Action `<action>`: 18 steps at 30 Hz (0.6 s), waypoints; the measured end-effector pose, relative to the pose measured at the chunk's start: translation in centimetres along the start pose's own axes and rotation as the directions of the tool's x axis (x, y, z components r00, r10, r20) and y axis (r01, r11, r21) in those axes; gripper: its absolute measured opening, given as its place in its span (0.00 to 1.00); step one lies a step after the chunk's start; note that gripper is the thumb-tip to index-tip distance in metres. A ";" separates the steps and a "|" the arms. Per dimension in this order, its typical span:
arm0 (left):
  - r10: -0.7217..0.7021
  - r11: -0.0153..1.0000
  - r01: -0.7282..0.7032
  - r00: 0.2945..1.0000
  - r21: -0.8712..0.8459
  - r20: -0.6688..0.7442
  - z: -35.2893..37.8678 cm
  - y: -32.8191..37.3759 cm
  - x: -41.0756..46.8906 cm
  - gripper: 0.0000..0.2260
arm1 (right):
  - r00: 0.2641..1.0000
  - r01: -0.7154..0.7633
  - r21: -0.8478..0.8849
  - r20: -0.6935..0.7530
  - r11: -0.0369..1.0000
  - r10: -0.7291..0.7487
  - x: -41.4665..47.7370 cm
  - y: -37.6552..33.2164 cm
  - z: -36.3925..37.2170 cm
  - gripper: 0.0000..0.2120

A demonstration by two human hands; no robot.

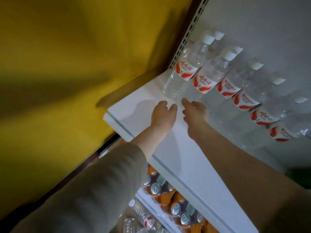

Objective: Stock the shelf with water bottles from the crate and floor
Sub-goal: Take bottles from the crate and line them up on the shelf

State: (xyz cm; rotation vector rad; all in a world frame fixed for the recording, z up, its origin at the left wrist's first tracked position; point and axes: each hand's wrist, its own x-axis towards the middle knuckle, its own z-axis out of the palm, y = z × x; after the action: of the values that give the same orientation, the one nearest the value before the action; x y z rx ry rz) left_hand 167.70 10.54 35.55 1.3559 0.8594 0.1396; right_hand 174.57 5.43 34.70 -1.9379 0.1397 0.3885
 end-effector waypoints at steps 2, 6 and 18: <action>-0.015 1.000 0.014 0.998 -0.020 -0.054 -2.8 -1.2 -2.2 0.20 | 0.999 0.019 -0.025 0.048 1.000 -0.018 -3.2 0.4 1.6 0.25; -0.094 0.989 0.072 0.981 -0.129 -0.168 -9.6 -5.8 -8.2 0.16 | 0.980 0.059 -0.082 0.194 0.995 -0.042 -11.5 2.5 5.0 0.20; -0.548 0.835 0.471 0.762 -0.284 -0.345 -30.4 -27.3 -28.2 0.15 | 0.763 0.032 -0.209 0.637 0.977 0.111 -36.5 18.7 12.2 0.07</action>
State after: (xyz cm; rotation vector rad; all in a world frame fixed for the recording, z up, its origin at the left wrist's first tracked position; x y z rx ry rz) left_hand 119.24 12.06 25.16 0.8820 1.5190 0.0739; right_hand 132.65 6.25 26.23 -1.8916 -0.3297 1.1208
